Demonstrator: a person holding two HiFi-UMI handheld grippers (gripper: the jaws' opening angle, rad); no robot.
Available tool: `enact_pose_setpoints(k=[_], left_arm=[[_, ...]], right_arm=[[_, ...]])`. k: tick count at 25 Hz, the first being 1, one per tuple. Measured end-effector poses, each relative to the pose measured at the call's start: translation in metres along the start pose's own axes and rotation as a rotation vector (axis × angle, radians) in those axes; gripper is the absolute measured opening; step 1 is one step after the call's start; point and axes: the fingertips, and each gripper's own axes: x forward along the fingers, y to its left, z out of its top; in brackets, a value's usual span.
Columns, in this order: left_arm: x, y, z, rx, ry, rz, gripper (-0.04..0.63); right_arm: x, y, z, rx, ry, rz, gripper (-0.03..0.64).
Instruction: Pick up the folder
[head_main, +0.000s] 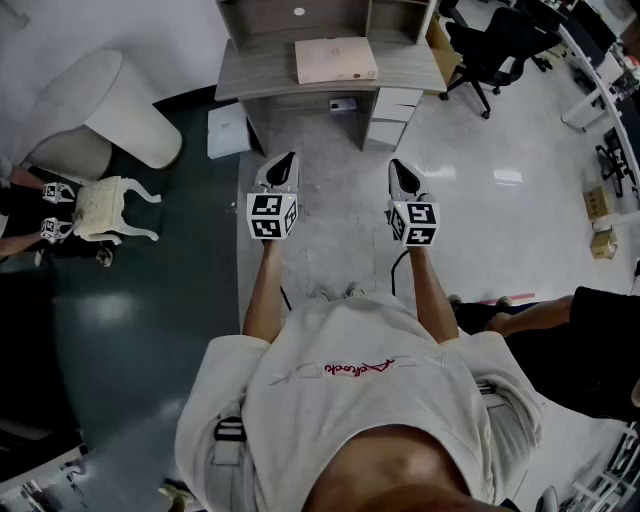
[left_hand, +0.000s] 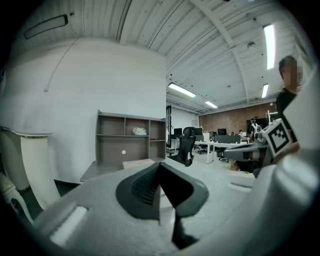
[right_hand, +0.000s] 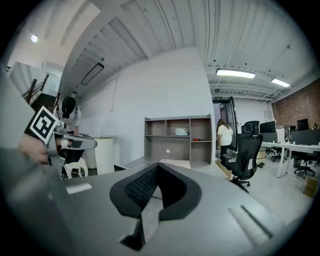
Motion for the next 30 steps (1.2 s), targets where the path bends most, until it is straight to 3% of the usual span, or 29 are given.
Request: enact_pose_setpoints(k=[30], left_arm=[[0.004, 0.061, -0.009, -0.012, 0.012, -0.108, 0.002]], right_arm=[[0.028, 0.053, -0.004, 0.034, 0.013, -0.087, 0.006]])
